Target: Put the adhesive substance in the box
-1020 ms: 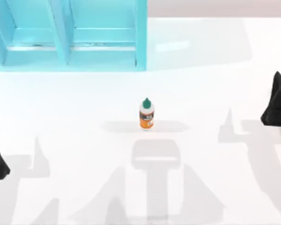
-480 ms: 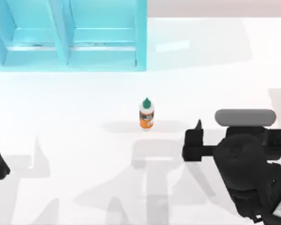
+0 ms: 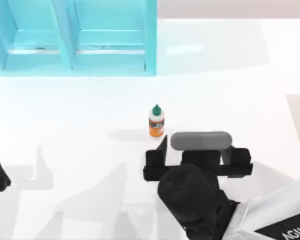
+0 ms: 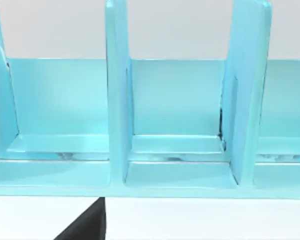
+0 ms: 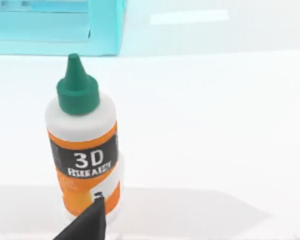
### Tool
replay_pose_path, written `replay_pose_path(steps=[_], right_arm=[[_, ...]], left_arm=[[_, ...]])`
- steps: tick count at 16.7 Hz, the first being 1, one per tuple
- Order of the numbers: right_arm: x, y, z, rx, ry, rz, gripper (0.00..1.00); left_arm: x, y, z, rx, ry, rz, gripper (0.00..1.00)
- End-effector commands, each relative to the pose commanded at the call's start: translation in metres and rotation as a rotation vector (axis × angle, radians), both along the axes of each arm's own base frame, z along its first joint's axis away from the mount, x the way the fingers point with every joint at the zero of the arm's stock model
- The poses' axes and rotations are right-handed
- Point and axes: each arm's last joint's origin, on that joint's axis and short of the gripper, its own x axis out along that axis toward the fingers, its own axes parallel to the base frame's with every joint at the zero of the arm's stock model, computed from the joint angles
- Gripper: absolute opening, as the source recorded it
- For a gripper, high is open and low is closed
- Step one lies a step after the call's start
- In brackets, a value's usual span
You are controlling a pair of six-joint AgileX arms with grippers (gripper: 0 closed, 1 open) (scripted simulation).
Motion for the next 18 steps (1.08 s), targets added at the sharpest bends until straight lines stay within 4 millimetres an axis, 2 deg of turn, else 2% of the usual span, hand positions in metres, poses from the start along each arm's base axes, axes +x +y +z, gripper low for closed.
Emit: replay_pose_path(steps=[5, 8, 11, 18], right_arm=[[-0.001, 0.042, -0.018, 0.019, -0.070, -0.008, 1.00], [-0.005, 0.057, -0.034, 0.011, -0.088, -0.011, 1.00], [-0.007, 0.062, -0.045, -0.004, -0.091, -0.012, 1.00], [-0.005, 0.061, -0.045, -0.006, -0.090, -0.016, 1.00]], left_arm=[[0.000, 0.000, 0.000, 0.000, 0.000, 0.000, 1.00], [0.000, 0.000, 0.000, 0.000, 0.000, 0.000, 1.00], [0.000, 0.000, 0.000, 0.000, 0.000, 0.000, 1.00], [0.000, 0.000, 0.000, 0.000, 0.000, 0.000, 1.00]])
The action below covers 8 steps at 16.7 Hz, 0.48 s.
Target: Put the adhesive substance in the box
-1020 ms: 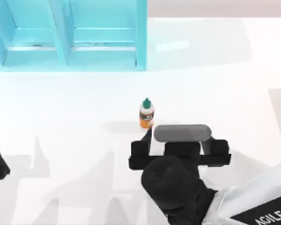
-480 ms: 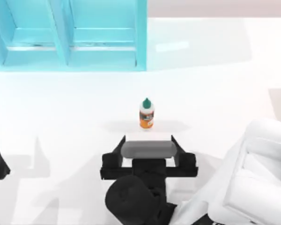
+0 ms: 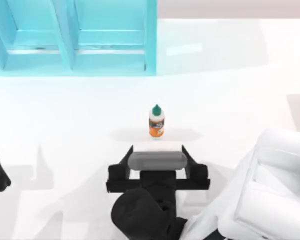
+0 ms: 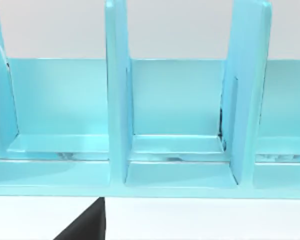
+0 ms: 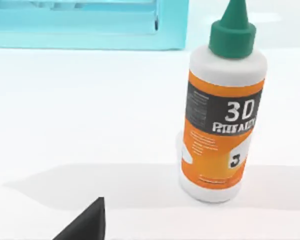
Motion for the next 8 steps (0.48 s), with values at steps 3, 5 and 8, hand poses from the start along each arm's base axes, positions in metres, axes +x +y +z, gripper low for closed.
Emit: replay_pose_path(steps=[3, 5, 8], right_arm=[[0.019, 0.006, -0.004, 0.001, 0.000, 0.003, 1.00], [0.042, 0.008, -0.009, 0.001, -0.001, 0.004, 1.00], [0.079, 0.004, -0.016, 0.002, 0.000, 0.002, 1.00]], left_arm=[[0.000, 0.000, 0.000, 0.000, 0.000, 0.000, 1.00], [0.000, 0.000, 0.000, 0.000, 0.000, 0.000, 1.00], [0.000, 0.000, 0.000, 0.000, 0.000, 0.000, 1.00]])
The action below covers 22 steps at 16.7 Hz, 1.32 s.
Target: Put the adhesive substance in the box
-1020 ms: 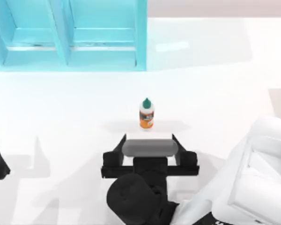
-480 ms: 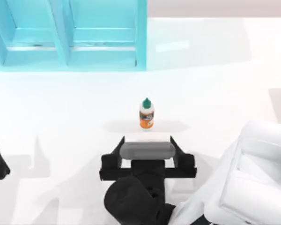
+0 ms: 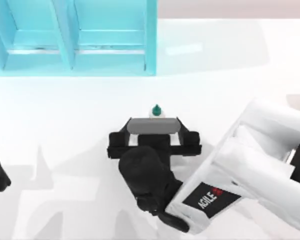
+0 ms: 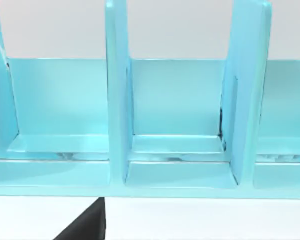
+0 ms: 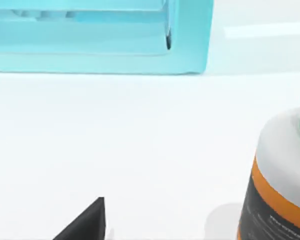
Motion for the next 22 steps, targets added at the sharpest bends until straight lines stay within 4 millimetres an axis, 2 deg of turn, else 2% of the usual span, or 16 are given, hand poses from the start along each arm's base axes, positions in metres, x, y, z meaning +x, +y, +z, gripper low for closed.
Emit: replay_pose_path(steps=[2, 6, 19, 22], right_arm=[[0.0155, -0.0034, -0.0031, -0.001, -0.001, 0.001, 1.00], [0.0172, -0.0038, -0.0034, -0.001, -0.001, 0.002, 1.00], [0.0172, -0.0038, -0.0034, -0.001, -0.001, 0.002, 0.02], [0.0172, -0.0038, -0.0034, -0.001, -0.001, 0.002, 0.00]], left_arm=[[0.0000, 0.0000, 0.0000, 0.000, 0.000, 0.000, 1.00], [0.0000, 0.0000, 0.0000, 0.000, 0.000, 0.000, 1.00], [0.0000, 0.0000, 0.0000, 0.000, 0.000, 0.000, 1.00], [0.0000, 0.0000, 0.0000, 0.000, 0.000, 0.000, 1.00]])
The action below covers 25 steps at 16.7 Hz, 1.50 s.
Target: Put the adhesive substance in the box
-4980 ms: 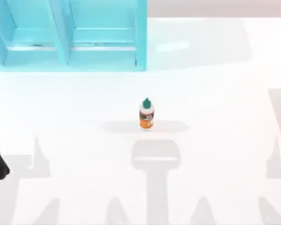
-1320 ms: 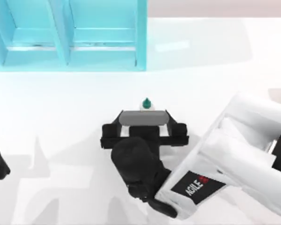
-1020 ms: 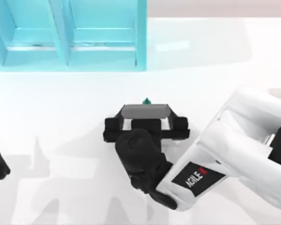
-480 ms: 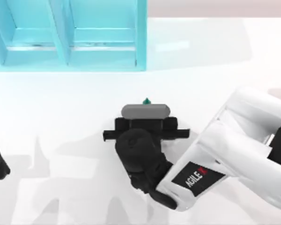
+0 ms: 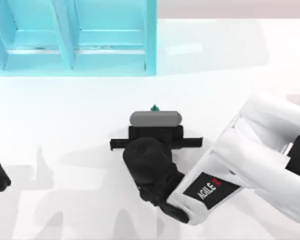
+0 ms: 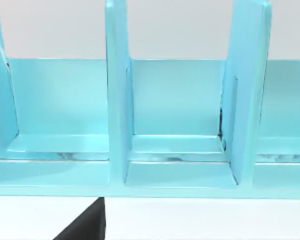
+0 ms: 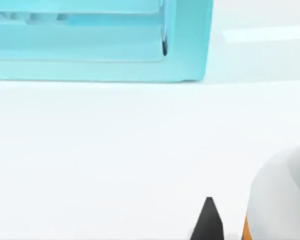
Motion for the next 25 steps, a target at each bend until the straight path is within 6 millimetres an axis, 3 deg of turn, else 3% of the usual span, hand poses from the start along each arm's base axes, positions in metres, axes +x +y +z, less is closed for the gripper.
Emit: replay_pose_path(steps=[7, 9, 17, 25], right_arm=[[-0.001, 0.001, 0.001, 0.001, -0.001, 0.001, 0.00], [0.001, 0.002, 0.013, 0.003, -0.007, -0.003, 0.00], [0.000, 0.002, 0.093, -0.004, -0.001, 0.002, 0.00], [0.006, -0.001, 0.104, -0.018, 0.006, 0.016, 0.00]], left_arm=[[0.000, 0.000, 0.000, 0.000, 0.000, 0.000, 1.00], [0.000, 0.000, 0.000, 0.000, 0.000, 0.000, 1.00], [0.000, 0.000, 0.000, 0.000, 0.000, 0.000, 1.00], [0.000, 0.000, 0.000, 0.000, 0.000, 0.000, 1.00]])
